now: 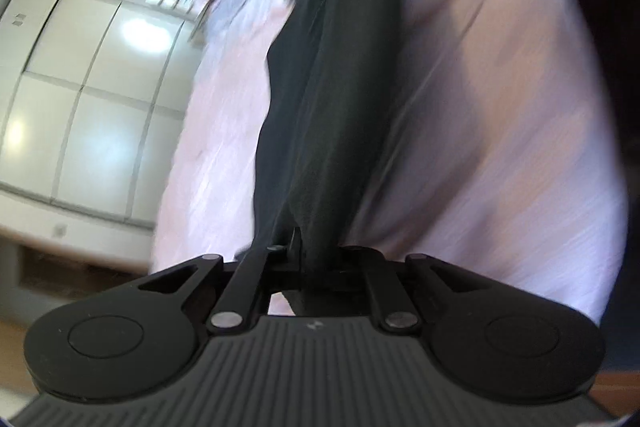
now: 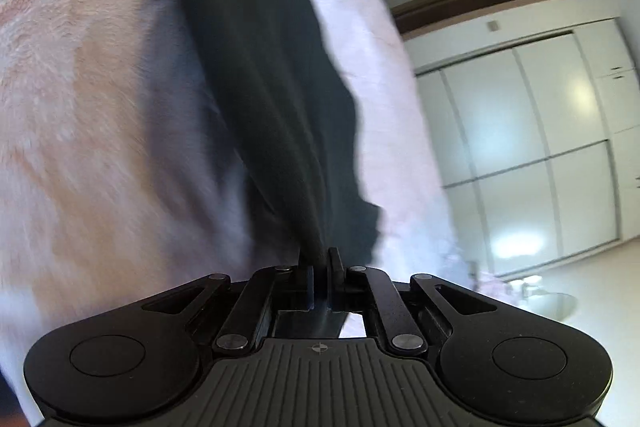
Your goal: Fold clothes
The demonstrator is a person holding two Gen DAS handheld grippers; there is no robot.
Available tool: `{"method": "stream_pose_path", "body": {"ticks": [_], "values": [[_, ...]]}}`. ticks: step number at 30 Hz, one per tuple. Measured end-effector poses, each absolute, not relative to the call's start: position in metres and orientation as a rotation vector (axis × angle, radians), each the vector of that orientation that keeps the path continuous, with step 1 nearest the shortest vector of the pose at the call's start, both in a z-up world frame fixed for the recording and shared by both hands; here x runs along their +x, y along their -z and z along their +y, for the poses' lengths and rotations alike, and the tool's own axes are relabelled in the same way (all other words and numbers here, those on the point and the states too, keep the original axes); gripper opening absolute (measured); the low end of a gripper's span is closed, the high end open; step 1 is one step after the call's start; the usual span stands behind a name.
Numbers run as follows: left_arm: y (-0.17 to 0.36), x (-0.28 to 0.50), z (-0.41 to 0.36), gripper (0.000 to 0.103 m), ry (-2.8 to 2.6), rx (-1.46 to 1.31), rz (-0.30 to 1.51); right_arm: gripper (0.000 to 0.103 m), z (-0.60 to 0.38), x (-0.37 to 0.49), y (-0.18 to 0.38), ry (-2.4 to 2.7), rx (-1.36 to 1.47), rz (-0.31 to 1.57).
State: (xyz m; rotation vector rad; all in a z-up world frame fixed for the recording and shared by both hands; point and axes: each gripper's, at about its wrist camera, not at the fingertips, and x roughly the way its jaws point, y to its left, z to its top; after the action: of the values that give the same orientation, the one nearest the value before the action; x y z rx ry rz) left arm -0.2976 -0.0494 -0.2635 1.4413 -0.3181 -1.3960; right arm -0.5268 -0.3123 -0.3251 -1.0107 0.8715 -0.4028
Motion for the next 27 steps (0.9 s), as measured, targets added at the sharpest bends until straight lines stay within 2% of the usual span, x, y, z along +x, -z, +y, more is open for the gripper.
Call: {"method": "stream_pose_path", "body": {"ticks": [6,9,11,13,14,15,16,17,21,27], "values": [[0.282,-0.379,-0.017,0.006,1.592,1.499,-0.413,0.003,-0.326,-0.592,0.334,0.518,-0.909,1.018],[0.285,-0.373,-0.012,0.009,1.580,1.503,-0.407,0.003,-0.313,-0.610,0.351,0.530,-0.910,1.078],[0.280,-0.361,-0.008,0.016,1.580,1.498,-0.399,0.003,-0.304,-0.620,0.353,0.550,-0.911,1.104],[0.277,-0.355,0.005,0.017,1.577,1.486,-0.404,0.006,-0.292,-0.631,0.350,0.579,-0.908,1.104],[0.275,-0.351,0.011,0.020,1.576,1.482,-0.401,0.009,-0.281,-0.632,0.345,0.582,-0.905,1.079],[0.273,-0.347,0.016,0.023,1.583,1.474,-0.394,0.030,-0.269,-0.624,0.339,0.559,-0.904,1.033],[0.272,-0.341,0.022,0.027,1.593,1.458,-0.380,0.062,-0.257,-0.614,0.334,0.530,-0.904,0.984],[0.270,-0.335,0.029,0.027,1.593,1.449,-0.361,0.071,-0.244,-0.605,0.329,0.500,-0.904,0.935],[0.274,-0.310,0.036,0.030,1.503,1.458,-0.350,0.073,-0.186,-0.571,0.316,0.320,-0.890,0.778],[0.278,-0.277,0.022,0.047,1.426,1.424,-0.355,0.073,-0.116,-0.516,0.327,0.034,-0.922,0.697]]}}
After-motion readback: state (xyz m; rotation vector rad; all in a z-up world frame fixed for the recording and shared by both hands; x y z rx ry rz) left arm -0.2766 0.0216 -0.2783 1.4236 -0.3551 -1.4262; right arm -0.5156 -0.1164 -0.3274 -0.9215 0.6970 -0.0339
